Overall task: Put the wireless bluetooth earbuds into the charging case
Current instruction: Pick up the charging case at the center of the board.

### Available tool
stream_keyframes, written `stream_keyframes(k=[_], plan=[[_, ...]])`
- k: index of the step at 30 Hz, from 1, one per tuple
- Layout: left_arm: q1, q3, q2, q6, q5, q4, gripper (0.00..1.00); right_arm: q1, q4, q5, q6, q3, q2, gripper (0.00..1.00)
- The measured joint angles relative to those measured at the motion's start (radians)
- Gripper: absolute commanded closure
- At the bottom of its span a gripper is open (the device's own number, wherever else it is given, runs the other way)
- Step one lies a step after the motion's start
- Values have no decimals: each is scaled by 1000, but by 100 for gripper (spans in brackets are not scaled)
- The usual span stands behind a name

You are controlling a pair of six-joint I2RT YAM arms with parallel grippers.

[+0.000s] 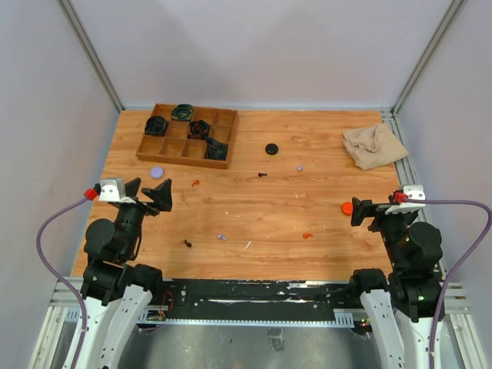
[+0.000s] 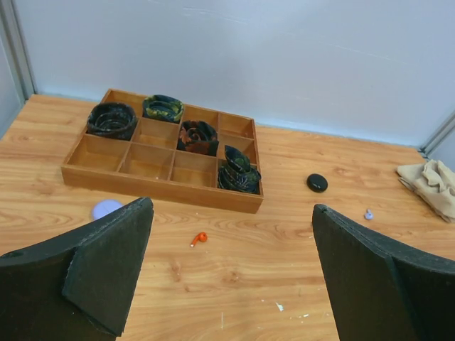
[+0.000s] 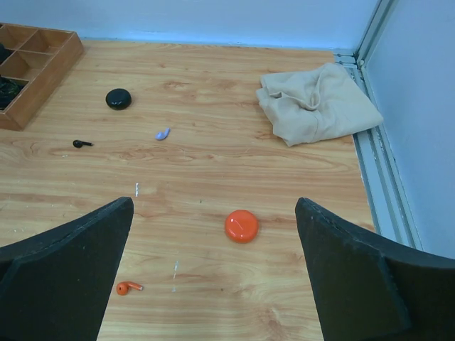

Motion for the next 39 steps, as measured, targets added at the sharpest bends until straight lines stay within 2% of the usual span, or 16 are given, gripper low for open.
stream_keyframes(k=[12, 18, 29, 39], plan=[[0, 0, -6, 0, 2, 0, 1, 0, 0, -10, 16, 0, 2, 1], [-8, 0, -24, 0, 8, 0, 1, 0, 12, -56, 83, 0, 74, 1], [-24, 0, -67, 0, 18, 0, 1, 2, 17, -103, 174, 23, 442, 1], [-48, 0, -80, 0, 25, 0, 1, 0, 73, -18, 196, 24, 796, 1]])
